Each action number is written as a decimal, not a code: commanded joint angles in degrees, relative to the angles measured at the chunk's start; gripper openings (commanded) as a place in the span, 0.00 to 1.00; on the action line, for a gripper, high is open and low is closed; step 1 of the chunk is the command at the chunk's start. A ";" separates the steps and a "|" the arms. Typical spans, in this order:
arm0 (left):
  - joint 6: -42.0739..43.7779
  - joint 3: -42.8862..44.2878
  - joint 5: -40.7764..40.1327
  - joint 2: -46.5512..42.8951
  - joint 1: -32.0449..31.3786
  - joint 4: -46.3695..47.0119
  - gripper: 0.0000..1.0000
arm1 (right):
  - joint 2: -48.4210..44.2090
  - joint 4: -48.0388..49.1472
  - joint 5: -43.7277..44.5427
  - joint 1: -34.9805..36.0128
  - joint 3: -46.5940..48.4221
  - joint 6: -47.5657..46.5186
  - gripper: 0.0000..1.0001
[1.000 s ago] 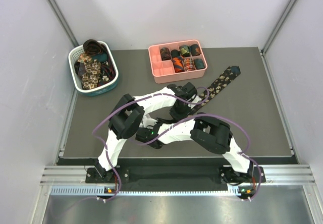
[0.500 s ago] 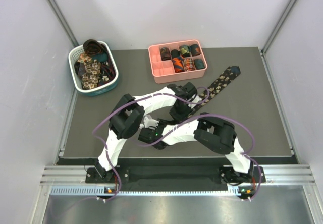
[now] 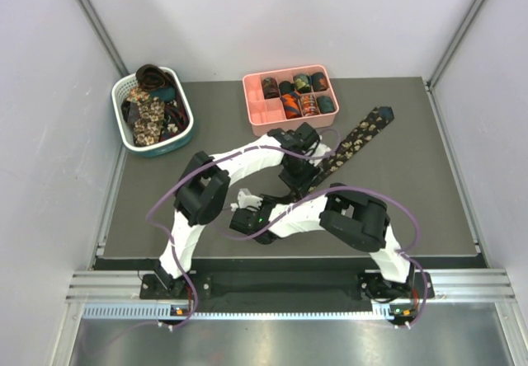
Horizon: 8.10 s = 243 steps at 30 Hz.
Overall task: Roll the ties
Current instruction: Roll the tie
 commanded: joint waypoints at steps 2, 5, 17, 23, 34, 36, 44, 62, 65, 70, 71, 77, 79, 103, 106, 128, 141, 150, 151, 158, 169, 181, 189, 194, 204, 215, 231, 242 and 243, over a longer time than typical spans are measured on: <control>-3.75 -6.97 1.53 -12.04 3.53 12.05 0.58 | -3.37 4.75 -8.00 -1.94 -3.38 -0.68 0.00; -6.74 -15.23 2.32 -19.68 6.78 20.76 0.60 | -6.62 8.26 -10.89 -2.11 -5.41 -1.56 0.00; -15.18 -40.90 -6.19 -40.08 14.17 41.05 0.98 | -18.92 17.67 -26.98 -5.80 -12.00 -1.30 0.00; -18.52 -52.36 -11.91 -48.18 16.63 50.90 0.99 | -23.67 20.92 -34.81 -8.88 -16.04 -0.24 0.00; -28.89 -60.80 -8.32 -50.28 24.46 57.60 0.92 | -31.05 25.23 -50.80 -16.08 -21.05 0.99 0.00; -28.98 -61.85 -8.49 -50.55 24.63 58.22 0.99 | -31.58 25.59 -54.39 -17.58 -21.41 1.34 0.00; -31.09 -67.56 -10.51 -54.33 24.63 63.74 0.99 | -31.59 26.72 -70.31 -25.74 -21.05 4.50 0.00; -16.77 -75.83 3.11 -49.50 19.54 84.75 0.99 | -21.92 39.91 -104.59 -41.49 -24.13 15.13 0.00; -11.86 -77.32 0.05 -48.36 14.89 89.68 0.99 | -20.16 41.49 -107.76 -42.63 -23.95 16.37 0.00; -1.39 -75.13 -2.52 -45.11 7.68 87.32 0.99 | -19.11 43.87 -110.66 -44.65 -24.66 18.39 0.00; -0.43 -74.52 -2.16 -44.67 7.41 86.70 0.99 | -19.02 43.87 -110.84 -45.44 -24.66 18.56 0.00; 4.41 -72.06 1.26 -41.24 6.88 86.26 0.99 | -16.56 46.15 -113.12 -47.47 -24.83 20.68 0.00; 5.56 -70.91 2.23 -39.75 6.79 84.68 0.96 | -16.12 47.03 -113.48 -47.64 -25.10 21.29 0.00; 10.39 -62.65 4.78 -27.00 4.33 80.10 0.83 | -13.22 50.02 -115.41 -51.25 -24.75 24.54 0.00; 10.92 -62.82 4.43 -26.12 3.98 81.51 0.82 | -12.87 50.02 -115.41 -51.25 -24.48 24.54 0.00; 11.63 -62.12 5.40 -24.27 3.80 79.31 0.38 | -11.64 35.35 -108.47 -51.86 -17.71 17.16 0.26; 10.22 -61.07 2.94 -24.89 3.63 80.20 0.73 | -9.70 34.72 -107.24 -51.77 -16.66 16.81 0.07; 11.27 -55.80 2.06 -20.86 3.54 77.38 0.75 | -10.84 35.78 -106.97 -51.86 -17.63 17.16 0.09; 11.45 -55.44 1.97 -20.41 3.54 77.21 0.75 | -10.93 35.78 -107.06 -51.86 -17.63 17.16 0.09; 11.80 -52.89 -0.05 -18.03 2.84 72.55 0.71 | -11.19 36.13 -107.06 -52.04 -17.89 17.25 0.09; 9.87 -53.41 -3.30 -18.38 -0.41 64.73 0.52 | -13.13 36.14 -105.83 -52.30 -19.30 16.90 0.19; 8.55 -52.98 -6.99 -19.35 -3.40 60.15 0.34 | -14.97 34.99 -103.55 -52.30 -20.18 15.84 0.43; 7.14 -51.57 -7.08 -18.82 -3.31 59.45 0.32 | -13.92 34.29 -104.60 -51.95 -19.12 15.49 0.26; 6.61 -51.75 -7.35 -18.82 -3.05 60.85 0.45 | -13.57 33.67 -104.25 -50.99 -18.51 14.96 0.18; 5.03 -54.39 -4.19 -19.44 -0.25 65.60 0.52 | -11.46 33.94 -104.69 -49.23 -15.44 14.35 0.14; 4.24 -54.92 -1.02 -19.26 1.96 65.52 0.32 | -14.62 34.99 -100.74 -49.14 -17.44 14.70 0.41; 6.44 -54.04 -0.41 -19.70 1.26 62.26 0.47 | -14.89 36.05 -103.46 -50.63 -20.18 15.85 0.14; 9.69 -52.89 -2.51 -18.56 0.03 59.01 0.50 | -13.74 33.67 -101.53 -50.72 -19.38 14.70 0.11; 9.43 -53.07 -2.77 -18.13 -0.15 59.01 0.50 | -13.74 33.67 -101.44 -50.81 -19.38 14.70 0.11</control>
